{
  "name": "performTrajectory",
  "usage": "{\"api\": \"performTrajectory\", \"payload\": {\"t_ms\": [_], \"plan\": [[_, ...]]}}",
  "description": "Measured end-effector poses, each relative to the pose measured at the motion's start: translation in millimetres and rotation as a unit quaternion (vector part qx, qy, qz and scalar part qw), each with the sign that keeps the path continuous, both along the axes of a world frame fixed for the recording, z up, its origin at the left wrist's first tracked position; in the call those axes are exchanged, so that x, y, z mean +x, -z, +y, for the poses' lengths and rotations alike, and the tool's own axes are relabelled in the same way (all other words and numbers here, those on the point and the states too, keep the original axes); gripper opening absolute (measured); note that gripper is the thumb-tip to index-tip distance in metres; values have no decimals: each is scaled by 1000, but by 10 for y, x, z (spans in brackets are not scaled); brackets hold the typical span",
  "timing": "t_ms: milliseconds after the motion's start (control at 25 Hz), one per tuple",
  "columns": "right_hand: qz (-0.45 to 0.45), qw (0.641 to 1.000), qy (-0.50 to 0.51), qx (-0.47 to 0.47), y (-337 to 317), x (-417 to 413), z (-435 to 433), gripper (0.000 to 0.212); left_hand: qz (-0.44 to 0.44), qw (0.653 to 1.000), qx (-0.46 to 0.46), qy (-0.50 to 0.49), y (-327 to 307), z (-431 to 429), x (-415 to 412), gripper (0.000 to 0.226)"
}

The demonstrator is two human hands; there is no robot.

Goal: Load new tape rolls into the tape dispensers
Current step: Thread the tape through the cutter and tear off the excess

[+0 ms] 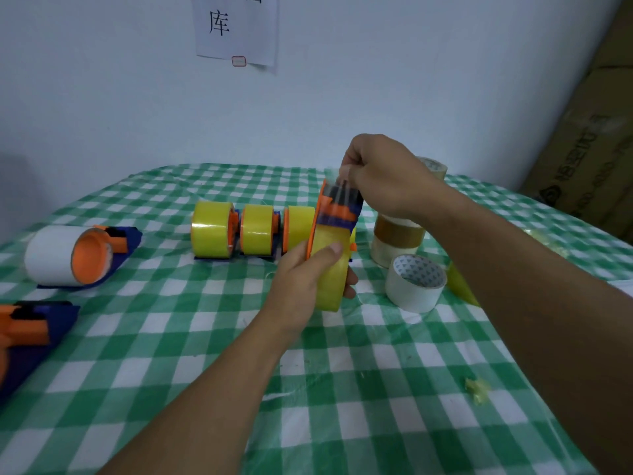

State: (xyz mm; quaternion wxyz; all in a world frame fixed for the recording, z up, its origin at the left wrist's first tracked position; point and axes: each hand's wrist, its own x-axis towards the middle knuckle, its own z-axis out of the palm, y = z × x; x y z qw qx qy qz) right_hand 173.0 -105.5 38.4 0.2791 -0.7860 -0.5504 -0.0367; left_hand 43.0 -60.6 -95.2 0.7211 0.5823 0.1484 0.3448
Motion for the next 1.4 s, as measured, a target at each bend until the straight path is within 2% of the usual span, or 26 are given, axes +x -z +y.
{"api": "performTrajectory", "payload": {"t_ms": [120,280,480,680,1000,1200,1400], "plan": [[76,997,7,28,-42,80,31,17,-12,1000,0,23,13,-16,-3,27],[70,998,3,6,-118,68,64,16,-21,999,-1,29,25,19,-7,31],[136,991,-10,-17,-187,76,69,27,-17,999,1,34,46,35,-22,33],[186,982,-20,-11,-210,121,62,15,-17,999,16,45,77,28,-35,33],[137,989,-39,46,-149,159,54,10,-2,1000,10,28,80,54,-28,31],[110,992,-46,39,-180,135,51,24,0,1000,8,29,78,63,-30,32],[114,990,-27,77,-155,129,62,16,0,1000,6,23,62,60,-31,31]]}}
